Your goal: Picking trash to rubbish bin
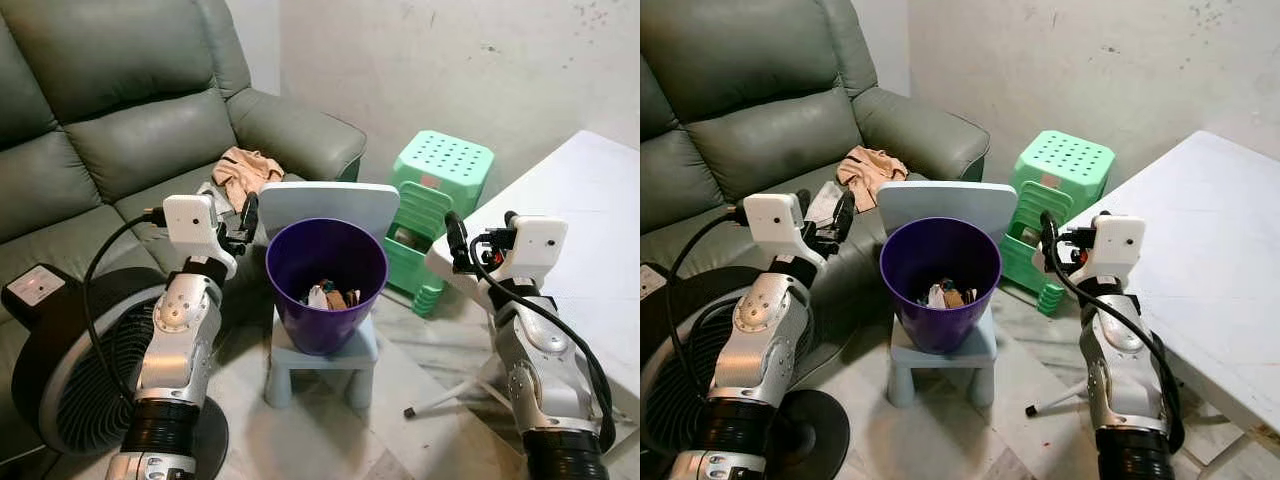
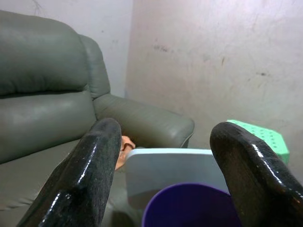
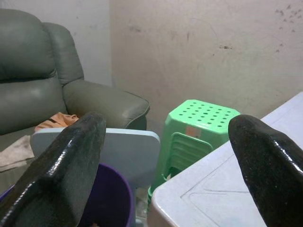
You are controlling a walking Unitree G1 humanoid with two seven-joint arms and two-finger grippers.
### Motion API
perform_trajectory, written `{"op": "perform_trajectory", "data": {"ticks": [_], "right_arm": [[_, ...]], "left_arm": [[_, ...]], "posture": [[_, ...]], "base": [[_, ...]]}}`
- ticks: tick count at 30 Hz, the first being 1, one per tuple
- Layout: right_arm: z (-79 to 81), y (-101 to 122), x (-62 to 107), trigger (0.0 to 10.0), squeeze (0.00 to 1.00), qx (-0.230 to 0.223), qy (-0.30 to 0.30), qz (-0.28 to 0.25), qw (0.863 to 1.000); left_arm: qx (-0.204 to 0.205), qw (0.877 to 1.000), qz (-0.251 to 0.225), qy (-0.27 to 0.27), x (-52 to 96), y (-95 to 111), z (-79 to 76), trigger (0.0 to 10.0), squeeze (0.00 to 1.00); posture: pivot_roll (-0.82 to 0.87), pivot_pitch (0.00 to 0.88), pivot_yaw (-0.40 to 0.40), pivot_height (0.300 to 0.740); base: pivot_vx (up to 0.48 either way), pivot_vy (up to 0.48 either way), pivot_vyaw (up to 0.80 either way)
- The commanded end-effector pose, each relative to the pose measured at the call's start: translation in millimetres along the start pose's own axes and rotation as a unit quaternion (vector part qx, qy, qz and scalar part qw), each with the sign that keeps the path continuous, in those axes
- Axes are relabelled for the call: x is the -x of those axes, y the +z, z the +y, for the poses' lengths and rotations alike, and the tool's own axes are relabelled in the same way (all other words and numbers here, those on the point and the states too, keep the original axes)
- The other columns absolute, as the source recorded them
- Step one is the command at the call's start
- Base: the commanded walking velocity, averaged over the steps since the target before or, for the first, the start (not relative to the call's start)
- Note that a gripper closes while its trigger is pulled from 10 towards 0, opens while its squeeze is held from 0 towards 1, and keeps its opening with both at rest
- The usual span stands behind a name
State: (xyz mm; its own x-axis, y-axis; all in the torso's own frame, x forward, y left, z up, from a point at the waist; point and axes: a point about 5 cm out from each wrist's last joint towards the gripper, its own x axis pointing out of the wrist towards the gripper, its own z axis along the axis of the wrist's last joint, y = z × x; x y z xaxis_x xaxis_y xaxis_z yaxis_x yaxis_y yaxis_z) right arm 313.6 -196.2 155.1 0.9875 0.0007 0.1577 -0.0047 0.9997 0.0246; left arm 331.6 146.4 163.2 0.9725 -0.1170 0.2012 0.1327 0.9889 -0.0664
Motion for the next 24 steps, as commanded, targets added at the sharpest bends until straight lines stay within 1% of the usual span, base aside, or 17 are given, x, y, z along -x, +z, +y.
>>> {"op": "perform_trajectory", "data": {"ticks": [1, 2, 4, 5, 9, 14, 17, 20, 24], "right_arm": [[-0.1, 1.9, 1.6, 10.0, 0.00, 0.001, -0.001, -0.002, 1.000], [-0.2, -2.2, 3.4, 10.0, 0.00, 0.002, -0.004, 0.005, 1.000], [0.2, -2.4, 4.1, 10.0, 0.00, 0.001, -0.006, 0.006, 1.000], [0.3, -0.6, 4.4, 10.0, 0.00, 0.000, -0.006, 0.004, 1.000], [0.4, -0.6, 4.6, 10.0, 0.00, 0.003, -0.006, 0.005, 1.000], [-2.3, -1.9, 7.1, 10.0, 0.00, 0.006, -0.009, 0.006, 1.000], [-4.3, -2.8, 7.1, 10.0, 0.00, 0.006, -0.015, 0.008, 1.000], [-0.3, -1.0, 6.2, 10.0, 0.00, 0.000, -0.015, 0.006, 1.000], [-0.8, -0.3, 7.2, 10.0, 0.00, 0.003, -0.013, 0.006, 1.000]], "left_arm": [[-0.008, 1.000, 0.003, -0.005, -0.7, 1.2, -2.4, 10.0, 0.00], [-0.001, 1.000, 0.005, -0.006, -0.4, -0.1, -2.6, 10.0, 0.00], [-0.002, 1.000, 0.007, -0.009, -1.0, 1.0, -3.0, 10.0, 0.00], [0.001, 1.000, 0.004, -0.018, -2.4, 3.2, -5.7, 10.0, 0.00], [0.010, 1.000, -0.002, -0.024, -3.6, 3.9, -8.5, 10.0, 0.00], [0.034, 0.999, 0.011, -0.008, -5.0, -0.5, -13.2, 10.0, 0.00], [0.035, 0.999, 0.022, -0.006, -5.5, -2.5, -15.3, 10.0, 0.00], [0.035, 0.999, 0.029, -0.011, -6.7, -3.1, -15.2, 10.0, 0.00], [0.038, 0.999, 0.032, -0.011, -8.5, -3.0, -16.1, 10.0, 0.00]], "posture": [[0.01, 0.019, -0.061, 0.740], [0.00, 0.022, -0.060, 0.740], [0.00, 0.021, -0.057, 0.740], [-0.01, 0.031, -0.057, 0.740], [-0.02, 0.024, -0.058, 0.740], [-0.01, 0.015, -0.047, 0.740], [-0.01, 0.018, -0.047, 0.740], [-0.02, 0.018, -0.047, 0.740], [-0.02, 0.017, -0.045, 0.740]], "base": [[0.000, 0.000, -0.72], [0.000, 0.000, -0.72], [0.000, -0.480, -0.72], [0.000, -0.480, -0.71], [0.000, -0.449, -0.71], [0.000, 0.000, -0.71], [0.000, 0.000, -0.71], [0.000, 0.000, -0.70], [0.000, 0.000, -0.70]]}}
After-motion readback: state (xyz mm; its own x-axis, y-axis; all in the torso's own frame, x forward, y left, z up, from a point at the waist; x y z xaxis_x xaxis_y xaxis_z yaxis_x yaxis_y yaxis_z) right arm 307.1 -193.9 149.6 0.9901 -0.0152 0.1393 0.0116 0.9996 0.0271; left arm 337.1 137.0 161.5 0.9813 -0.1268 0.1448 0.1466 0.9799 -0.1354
